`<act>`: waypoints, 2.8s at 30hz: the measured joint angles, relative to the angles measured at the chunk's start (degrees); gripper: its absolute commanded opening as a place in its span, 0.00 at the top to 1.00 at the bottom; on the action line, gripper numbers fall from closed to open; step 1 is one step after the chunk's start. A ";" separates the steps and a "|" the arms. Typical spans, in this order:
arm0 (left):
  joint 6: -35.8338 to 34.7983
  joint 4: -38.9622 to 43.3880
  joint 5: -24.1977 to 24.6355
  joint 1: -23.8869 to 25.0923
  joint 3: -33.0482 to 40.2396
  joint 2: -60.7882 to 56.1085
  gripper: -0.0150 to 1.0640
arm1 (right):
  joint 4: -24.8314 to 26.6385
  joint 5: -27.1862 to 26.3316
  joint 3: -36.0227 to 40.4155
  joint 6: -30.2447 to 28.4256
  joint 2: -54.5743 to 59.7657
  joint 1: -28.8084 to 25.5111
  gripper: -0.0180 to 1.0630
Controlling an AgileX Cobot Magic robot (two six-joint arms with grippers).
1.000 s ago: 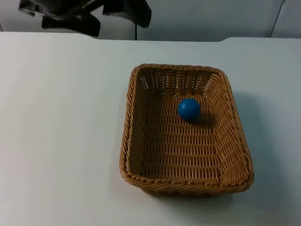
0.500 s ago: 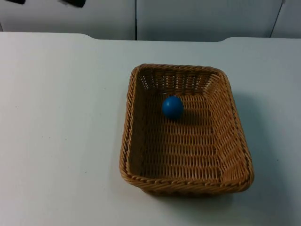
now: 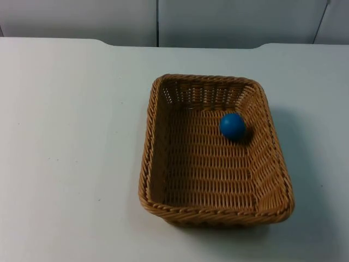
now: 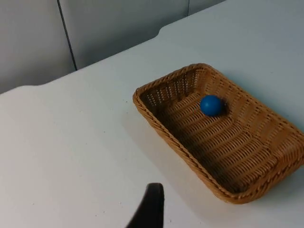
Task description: Pick up the basket with the left hand and place the ball into the basket with the right hand.
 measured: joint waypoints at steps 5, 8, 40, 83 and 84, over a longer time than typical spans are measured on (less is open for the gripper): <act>-4.73 4.65 5.65 0.00 0.77 -9.66 0.23 | 0.00 3.18 0.00 -0.23 -8.40 0.00 0.13; -8.75 7.71 9.09 0.00 2.20 -14.60 0.23 | 0.00 6.27 0.00 -0.23 -13.11 0.00 0.13; -17.07 14.97 21.41 0.00 5.85 -23.84 0.23 | -2.47 14.45 10.97 8.33 -28.18 0.04 0.13; -17.90 15.41 17.91 0.00 7.48 -23.97 0.23 | -2.93 14.45 10.97 8.55 -28.18 0.04 0.13; -17.90 15.41 17.91 0.00 7.48 -23.97 0.23 | -2.93 14.45 10.97 8.55 -28.18 0.04 0.13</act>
